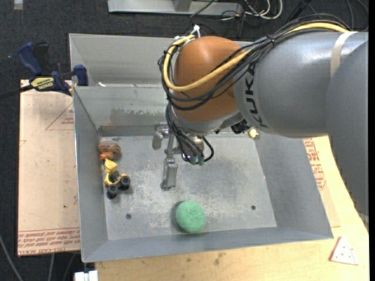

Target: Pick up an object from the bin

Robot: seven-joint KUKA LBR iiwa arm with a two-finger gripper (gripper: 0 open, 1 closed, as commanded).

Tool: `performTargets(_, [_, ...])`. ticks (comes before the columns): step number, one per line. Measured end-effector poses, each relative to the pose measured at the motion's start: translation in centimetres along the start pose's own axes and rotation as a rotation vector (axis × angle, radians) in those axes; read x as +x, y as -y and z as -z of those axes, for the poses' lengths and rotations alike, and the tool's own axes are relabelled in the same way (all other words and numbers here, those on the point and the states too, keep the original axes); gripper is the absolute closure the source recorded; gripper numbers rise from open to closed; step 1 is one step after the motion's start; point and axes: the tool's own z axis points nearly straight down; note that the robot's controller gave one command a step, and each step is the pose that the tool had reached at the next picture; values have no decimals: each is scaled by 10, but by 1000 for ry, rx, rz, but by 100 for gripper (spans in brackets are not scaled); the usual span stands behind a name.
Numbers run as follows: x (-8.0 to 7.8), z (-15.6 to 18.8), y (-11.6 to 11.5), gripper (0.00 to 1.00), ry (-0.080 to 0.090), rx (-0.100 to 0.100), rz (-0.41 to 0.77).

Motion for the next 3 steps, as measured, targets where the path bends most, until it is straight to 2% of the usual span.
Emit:
performTargets(1, [-1,5,1,0,7,-1,-4])
performTargets(2, [-15,-49,-12,0,15,-2,39])
performTargets(3, [-2,-76,-54,0,5,1,249])
